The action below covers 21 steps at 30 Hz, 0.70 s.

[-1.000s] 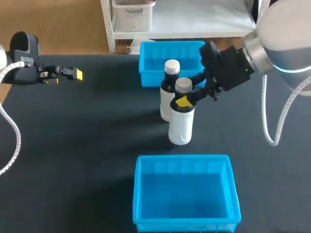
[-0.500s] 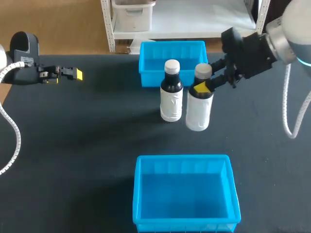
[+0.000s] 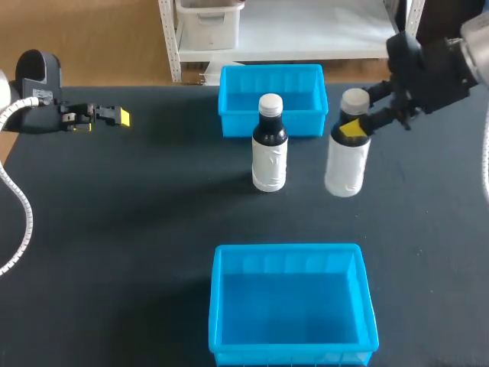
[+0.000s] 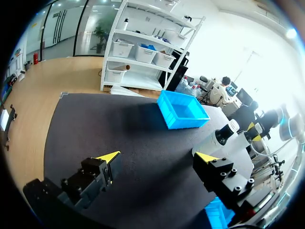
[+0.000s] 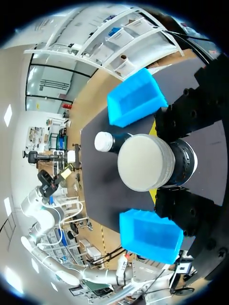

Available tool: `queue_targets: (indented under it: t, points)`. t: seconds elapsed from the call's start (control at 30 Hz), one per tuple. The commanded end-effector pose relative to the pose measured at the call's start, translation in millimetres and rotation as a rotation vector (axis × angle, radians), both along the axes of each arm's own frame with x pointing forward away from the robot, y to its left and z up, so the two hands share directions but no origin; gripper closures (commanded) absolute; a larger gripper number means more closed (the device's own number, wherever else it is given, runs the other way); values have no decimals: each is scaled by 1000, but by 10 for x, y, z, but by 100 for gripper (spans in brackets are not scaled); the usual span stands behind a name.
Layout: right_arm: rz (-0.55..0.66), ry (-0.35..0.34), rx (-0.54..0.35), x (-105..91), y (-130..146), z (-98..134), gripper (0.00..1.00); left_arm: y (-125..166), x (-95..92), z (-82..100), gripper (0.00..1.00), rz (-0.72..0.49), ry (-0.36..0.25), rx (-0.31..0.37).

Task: Pick up the bottle, and place it in the far bin if it is heavy, or in the near bin if it is light.

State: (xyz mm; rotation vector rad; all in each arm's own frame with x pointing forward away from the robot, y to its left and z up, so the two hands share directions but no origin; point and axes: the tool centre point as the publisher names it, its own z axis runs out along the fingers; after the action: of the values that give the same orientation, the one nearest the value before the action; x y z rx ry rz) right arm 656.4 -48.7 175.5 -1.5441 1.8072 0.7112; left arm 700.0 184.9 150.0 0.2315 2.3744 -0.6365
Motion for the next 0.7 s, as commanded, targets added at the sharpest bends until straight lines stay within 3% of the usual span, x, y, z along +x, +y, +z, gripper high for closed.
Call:
queue_targets:
  t: [0.03, 0.43, 0.7]
  points:
    - [75, -3, -7, -106, -211, 165, 100, 0, 0, 0, 0, 0, 0, 0]
    - [385, 21, 88, -471, -354, 507, 100, 0, 0, 0, 0, 0, 0, 0]
    - [448, 35, 106, -769, -162, 666, 100, 0, 0, 0, 0, 0, 0, 0]
